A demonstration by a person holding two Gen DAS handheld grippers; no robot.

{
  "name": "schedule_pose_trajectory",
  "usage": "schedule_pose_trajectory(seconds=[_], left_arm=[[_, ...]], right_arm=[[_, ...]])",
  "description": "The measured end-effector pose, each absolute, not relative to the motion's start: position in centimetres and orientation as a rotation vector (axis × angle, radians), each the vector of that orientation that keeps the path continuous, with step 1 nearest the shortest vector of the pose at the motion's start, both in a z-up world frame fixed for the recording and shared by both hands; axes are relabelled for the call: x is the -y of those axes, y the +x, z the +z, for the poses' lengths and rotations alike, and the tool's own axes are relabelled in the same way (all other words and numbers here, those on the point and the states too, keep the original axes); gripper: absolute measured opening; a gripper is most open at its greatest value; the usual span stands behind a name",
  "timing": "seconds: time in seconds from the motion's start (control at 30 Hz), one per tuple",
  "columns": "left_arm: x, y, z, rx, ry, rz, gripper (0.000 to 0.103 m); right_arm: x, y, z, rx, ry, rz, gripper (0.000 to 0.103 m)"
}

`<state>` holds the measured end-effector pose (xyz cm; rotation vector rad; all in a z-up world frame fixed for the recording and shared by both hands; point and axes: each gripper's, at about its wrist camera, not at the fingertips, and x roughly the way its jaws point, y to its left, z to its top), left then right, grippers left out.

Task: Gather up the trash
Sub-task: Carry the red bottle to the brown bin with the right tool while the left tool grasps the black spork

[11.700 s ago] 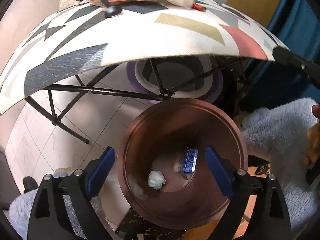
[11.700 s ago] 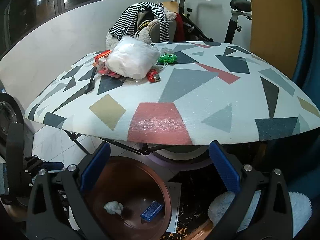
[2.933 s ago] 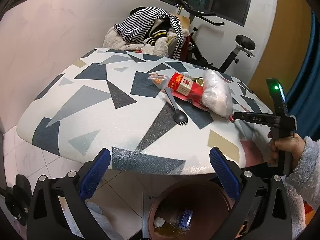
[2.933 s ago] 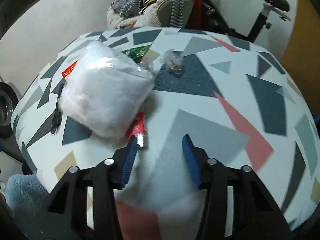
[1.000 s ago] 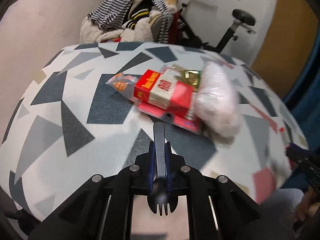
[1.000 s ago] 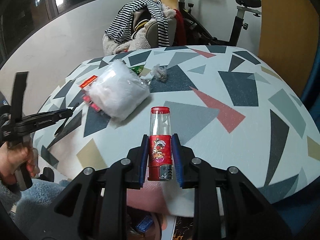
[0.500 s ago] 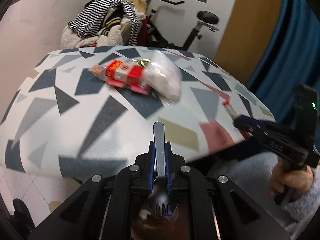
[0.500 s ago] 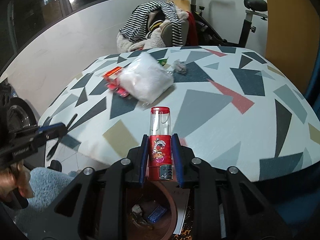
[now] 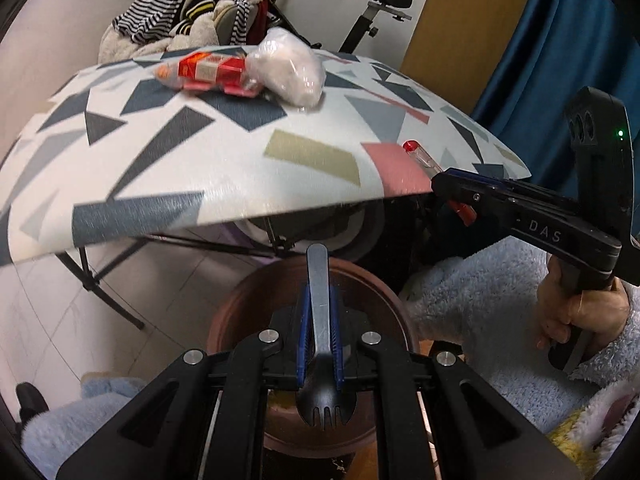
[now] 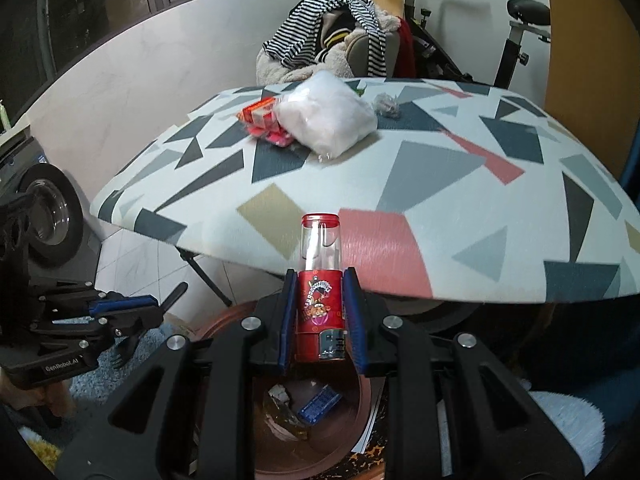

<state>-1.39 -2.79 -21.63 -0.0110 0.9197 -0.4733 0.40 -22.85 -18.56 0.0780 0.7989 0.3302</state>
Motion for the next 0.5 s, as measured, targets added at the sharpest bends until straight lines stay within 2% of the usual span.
schedule_pose_trajectory(seconds=[0.2,0.5], left_arm=[[2.6,-1.8,-21.8,-0.901,-0.015,-0.46,0.01],[1.1,-1.8,-22.1,-0.9,-0.083,-0.423,0.01]], right_arm=[[22.3,0.3,-20.6,-0.862,0.095,0.359,0.026],[18.7,1.2,-26.5,-1.091,0.02,0.444,0.026]])
